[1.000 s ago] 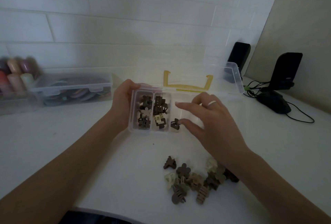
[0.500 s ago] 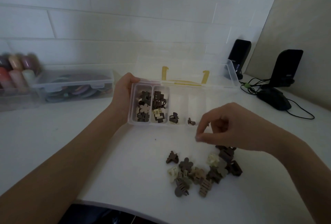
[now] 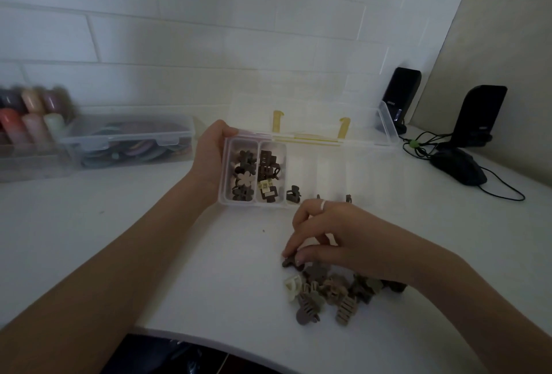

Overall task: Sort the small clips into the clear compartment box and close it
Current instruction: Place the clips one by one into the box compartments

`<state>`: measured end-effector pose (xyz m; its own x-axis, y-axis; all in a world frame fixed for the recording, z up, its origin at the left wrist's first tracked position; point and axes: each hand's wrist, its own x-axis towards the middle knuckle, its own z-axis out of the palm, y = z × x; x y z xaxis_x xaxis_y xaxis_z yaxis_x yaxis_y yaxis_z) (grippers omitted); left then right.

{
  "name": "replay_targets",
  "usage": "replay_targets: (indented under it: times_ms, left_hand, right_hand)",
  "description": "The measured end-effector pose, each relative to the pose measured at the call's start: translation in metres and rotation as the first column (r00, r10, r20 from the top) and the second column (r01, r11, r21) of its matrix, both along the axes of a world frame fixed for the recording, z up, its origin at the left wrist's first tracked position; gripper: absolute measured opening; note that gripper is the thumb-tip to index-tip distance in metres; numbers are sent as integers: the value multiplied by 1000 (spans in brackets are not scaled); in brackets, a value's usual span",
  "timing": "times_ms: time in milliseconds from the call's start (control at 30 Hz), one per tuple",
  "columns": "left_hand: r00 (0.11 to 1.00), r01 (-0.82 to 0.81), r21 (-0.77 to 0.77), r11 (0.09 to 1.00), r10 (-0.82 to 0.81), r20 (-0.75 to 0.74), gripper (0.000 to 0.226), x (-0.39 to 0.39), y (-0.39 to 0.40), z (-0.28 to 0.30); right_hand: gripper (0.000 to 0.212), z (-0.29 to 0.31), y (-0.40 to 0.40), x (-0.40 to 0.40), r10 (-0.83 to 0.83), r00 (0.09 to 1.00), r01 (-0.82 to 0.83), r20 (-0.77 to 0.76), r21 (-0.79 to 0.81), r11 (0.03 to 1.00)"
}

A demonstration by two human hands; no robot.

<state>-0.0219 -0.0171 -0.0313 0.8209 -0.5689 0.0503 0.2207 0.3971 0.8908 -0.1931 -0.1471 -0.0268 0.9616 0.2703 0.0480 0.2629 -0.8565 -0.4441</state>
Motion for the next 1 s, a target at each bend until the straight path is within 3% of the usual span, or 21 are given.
replay_targets:
  times_ms: [167, 233, 300, 400, 467, 533, 700, 867, 1000]
  left_hand:
    - [1000, -2, 7, 1000, 2, -2, 35, 1, 0, -1]
    - [1000, 6, 14, 1000, -6, 7, 37, 2, 1, -2]
    - [999, 26, 15, 1000, -27, 35, 44, 5, 2, -1]
    - [997, 33, 6, 999, -33, 72, 33, 9, 6, 0]
    - [996, 29, 7, 1000, -30, 82, 24, 10, 8, 0]
    - [994, 42, 5, 999, -42, 104, 26, 10, 10, -1]
    - [990, 64, -3, 998, -64, 123, 30, 9, 9, 1]
    - [992, 65, -28, 997, -62, 114, 29, 6, 9, 3]
    - [985, 76, 10, 997, -76, 152, 30, 8, 10, 1]
  right_hand:
    - [11, 0, 0, -1, -37, 999, 38, 18, -27, 999]
    - [11, 3, -1, -2, -61, 998, 60, 32, 30, 998]
    - [11, 8, -4, -3, -143, 973, 118, 181, 143, 983]
    - [17, 20, -15, -6, -398, 755, 218, 520, 373, 902]
    - [20, 26, -22, -8, -496, 616, 242, 612, 452, 858]
    - [19, 26, -26, -8, -522, 578, 251, 627, 472, 845]
    - [18, 14, -19, -5, -408, 671, 229, 620, 349, 908]
    - [9, 2, -18, -1, -242, 655, 309, 716, 38, 950]
    - [5, -4, -28, 5, -62, 678, 322, 732, -221, 921]
